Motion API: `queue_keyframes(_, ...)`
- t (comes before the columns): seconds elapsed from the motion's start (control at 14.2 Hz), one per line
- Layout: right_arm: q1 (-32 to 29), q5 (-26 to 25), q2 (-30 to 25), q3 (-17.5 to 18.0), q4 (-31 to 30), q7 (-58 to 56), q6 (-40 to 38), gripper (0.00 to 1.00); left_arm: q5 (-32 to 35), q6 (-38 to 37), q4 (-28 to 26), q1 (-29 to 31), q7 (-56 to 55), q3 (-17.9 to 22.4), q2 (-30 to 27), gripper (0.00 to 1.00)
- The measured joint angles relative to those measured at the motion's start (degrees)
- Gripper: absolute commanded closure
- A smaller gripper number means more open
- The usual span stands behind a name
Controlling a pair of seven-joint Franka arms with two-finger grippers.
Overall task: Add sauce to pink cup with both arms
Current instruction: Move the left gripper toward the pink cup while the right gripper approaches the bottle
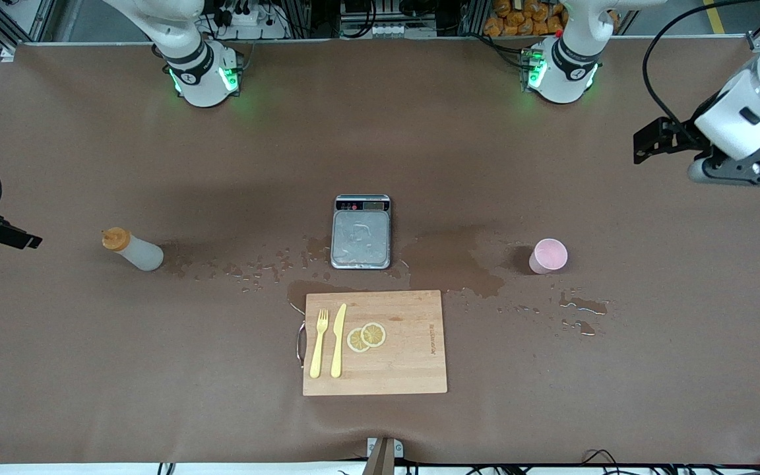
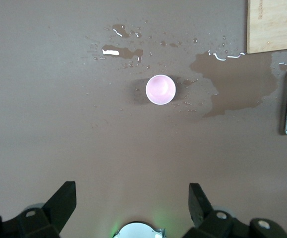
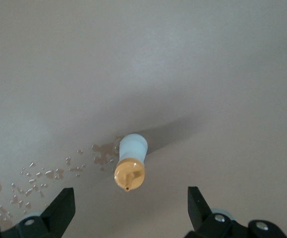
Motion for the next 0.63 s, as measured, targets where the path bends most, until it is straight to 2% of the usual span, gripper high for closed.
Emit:
queue_keyframes(0.35, -7.8, 11.5, 2.2, -0.1, 0.3, -0.1, -2.2, 0.0, 0.0, 0.3, 0.0, 0.0, 0.0, 0.0, 1.5, 0.0)
queue_keyframes(0.63, -11.2, 12.9, 5.5, -0.1, 0.4, -0.1, -3.3, 0.0, 0.0, 4.6, -1.0, 0.0, 0.0, 0.0, 5.2, 0.0)
